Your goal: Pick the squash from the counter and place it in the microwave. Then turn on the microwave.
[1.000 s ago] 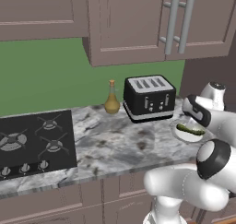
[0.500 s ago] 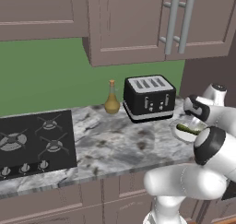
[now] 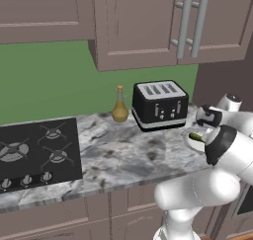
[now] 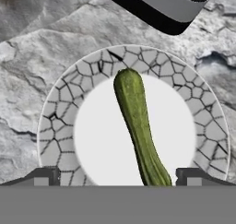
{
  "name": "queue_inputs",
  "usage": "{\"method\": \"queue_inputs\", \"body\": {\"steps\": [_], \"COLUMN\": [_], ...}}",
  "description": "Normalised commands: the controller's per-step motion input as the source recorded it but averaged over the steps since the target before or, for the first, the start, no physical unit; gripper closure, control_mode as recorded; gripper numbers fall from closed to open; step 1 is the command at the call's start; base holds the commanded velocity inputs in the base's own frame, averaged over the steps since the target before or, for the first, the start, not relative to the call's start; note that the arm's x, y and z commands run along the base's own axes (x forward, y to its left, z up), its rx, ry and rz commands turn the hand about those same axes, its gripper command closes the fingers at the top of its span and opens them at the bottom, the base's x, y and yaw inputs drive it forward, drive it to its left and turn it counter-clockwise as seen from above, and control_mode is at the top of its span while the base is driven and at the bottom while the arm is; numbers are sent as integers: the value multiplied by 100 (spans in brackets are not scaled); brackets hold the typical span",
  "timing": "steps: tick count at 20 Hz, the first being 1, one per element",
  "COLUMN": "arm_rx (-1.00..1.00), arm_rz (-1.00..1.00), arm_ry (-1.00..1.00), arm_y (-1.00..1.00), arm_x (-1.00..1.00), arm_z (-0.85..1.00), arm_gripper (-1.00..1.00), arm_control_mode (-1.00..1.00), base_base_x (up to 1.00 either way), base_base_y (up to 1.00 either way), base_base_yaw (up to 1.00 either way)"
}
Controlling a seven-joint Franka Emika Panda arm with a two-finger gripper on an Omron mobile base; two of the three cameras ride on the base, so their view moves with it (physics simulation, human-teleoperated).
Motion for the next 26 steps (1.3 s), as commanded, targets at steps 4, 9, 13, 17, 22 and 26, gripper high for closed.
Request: {"method": "queue_inputs", "body": {"steps": [4,9,13,17,22,26], "arm_rx": [0,0,0,0,0,0], "arm_rz": [0,0,0,0,0,0], "arm_ry": [0,0,0,0,0,0], "arm_y": [-3,-4,-3,-5,-3,-4], "arm_x": [12,13,13,16,22,21], "arm_z": [-17,-19,-19,-20,-23,-23], "arm_gripper": [-100,-100,-100,-100,-100,-100], "arm_control_mode": [-100,-100,-100,-100,-100,-100], "base_base_x": [0,0,0,0,0,0], "base_base_y": [0,0,0,0,0,0], "base_base_yaw": [0,0,0,0,0,0]}}
